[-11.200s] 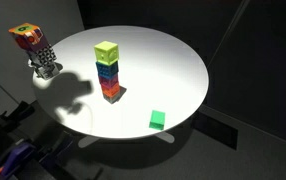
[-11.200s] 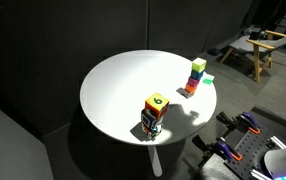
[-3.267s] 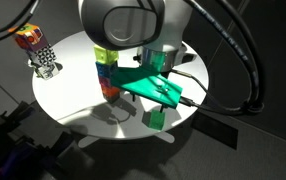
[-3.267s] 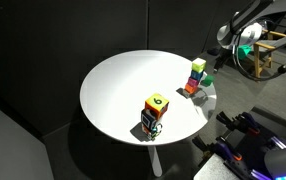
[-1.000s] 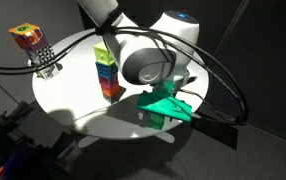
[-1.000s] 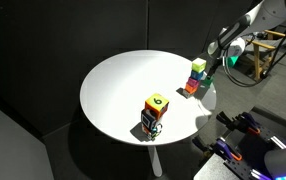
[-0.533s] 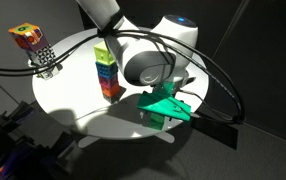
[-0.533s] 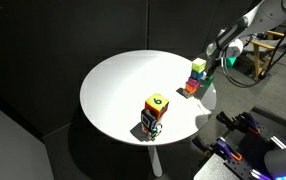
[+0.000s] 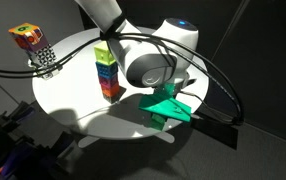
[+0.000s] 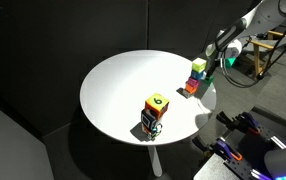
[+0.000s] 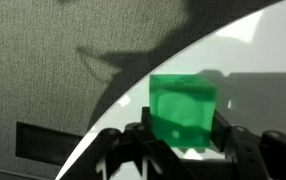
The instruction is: Put the dark green block on the light green block
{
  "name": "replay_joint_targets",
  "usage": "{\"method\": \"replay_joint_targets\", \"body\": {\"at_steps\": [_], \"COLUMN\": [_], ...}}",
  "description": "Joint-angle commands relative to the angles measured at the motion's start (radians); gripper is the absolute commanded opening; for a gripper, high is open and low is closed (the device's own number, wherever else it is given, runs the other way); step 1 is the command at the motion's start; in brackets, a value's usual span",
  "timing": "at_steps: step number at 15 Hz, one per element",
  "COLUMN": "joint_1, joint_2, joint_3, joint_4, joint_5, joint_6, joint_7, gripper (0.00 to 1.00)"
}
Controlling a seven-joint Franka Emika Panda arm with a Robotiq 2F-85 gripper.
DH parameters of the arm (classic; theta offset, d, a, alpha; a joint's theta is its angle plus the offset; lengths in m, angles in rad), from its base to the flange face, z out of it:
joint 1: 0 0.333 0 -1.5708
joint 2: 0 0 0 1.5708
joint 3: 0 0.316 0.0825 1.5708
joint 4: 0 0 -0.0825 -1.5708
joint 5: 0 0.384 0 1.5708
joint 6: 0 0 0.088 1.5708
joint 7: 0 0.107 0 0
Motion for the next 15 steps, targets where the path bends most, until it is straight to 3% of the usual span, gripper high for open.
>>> {"method": "replay_joint_targets", "body": {"at_steps": [1,7,15], "joint_1": [0.010,0.044,0.061], "joint_2": [0.006,-0.043,-0.125], "joint_3": [-0.018,-0.065,-0.085], "joint_4": [0.025,0.001,-0.009], "joint_5": [-0.021,-0.035,-0.066], "joint_6": [-0.025,-0.083,-0.181], "joint_7": [0.069,0.228,0.347], "gripper": [0.31,0.29,0.29]}}
